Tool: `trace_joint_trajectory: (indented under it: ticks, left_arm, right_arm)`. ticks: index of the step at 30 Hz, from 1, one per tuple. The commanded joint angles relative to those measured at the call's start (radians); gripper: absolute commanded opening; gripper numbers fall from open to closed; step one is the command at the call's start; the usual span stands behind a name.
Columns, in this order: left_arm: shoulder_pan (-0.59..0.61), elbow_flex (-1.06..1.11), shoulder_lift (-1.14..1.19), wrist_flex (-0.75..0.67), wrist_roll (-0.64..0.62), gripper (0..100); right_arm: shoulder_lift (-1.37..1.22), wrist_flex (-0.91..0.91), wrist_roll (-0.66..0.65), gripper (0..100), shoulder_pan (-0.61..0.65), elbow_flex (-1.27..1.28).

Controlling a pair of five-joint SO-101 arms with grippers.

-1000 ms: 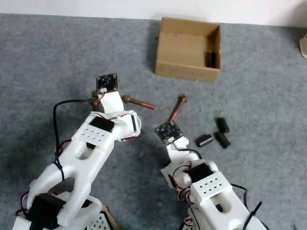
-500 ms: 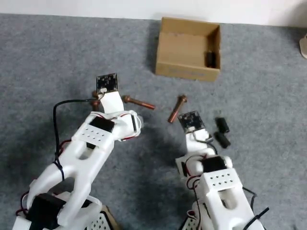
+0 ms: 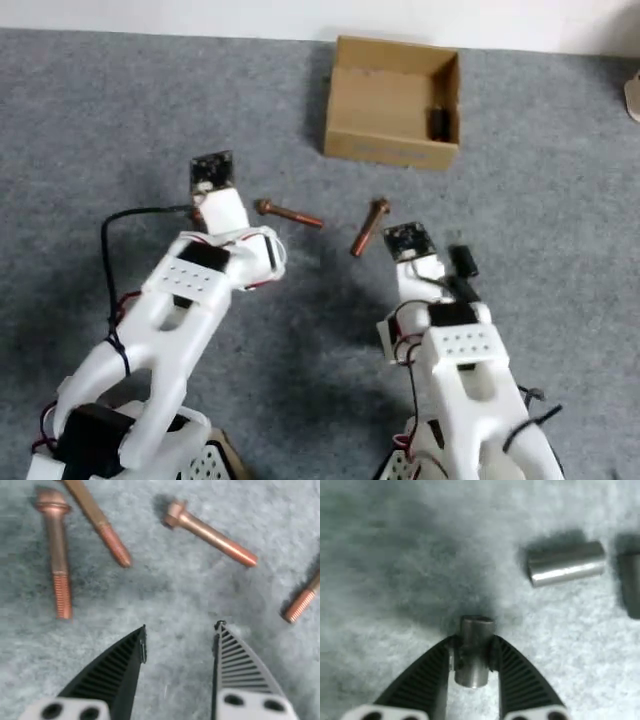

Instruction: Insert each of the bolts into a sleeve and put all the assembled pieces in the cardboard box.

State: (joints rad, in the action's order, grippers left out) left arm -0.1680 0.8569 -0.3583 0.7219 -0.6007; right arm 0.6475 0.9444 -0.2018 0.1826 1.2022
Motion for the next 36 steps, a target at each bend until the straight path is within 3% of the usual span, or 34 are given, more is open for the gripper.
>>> trace_joint_trajectory:
  ticks: [1, 8, 21, 28, 33, 36]
  left_arm:
    - [0.076, -0.090, -0.005, 0.005, 0.003, 21]
    - [0.176, -0.127, -0.002, 0.006, 0.006, 21]
    - [0.245, -0.137, 0.074, 0.089, 0.199, 21]
    - [0.305, -0.295, 0.343, 0.098, 0.273, 21]
    - [0.323, -0.492, 0.479, 0.239, 0.278, 21]
    - [0.323, -0.613, 0.553, 0.305, 0.342, 21]
  right_arm:
    - [-0.117, -0.085, -0.006, 0.5, -0.039, -0.061]
    - [-0.174, -0.105, -0.005, 0.5, -0.038, -0.085]
    - [-0.174, -0.105, -0.005, 0.5, -0.038, -0.081]
    - [-0.174, -0.105, -0.005, 0.5, -0.038, -0.081]
    - [-0.174, -0.105, -0.003, 0.5, -0.039, -0.081]
    - [-0.174, -0.105, -0.003, 0.5, -0.041, -0.081]
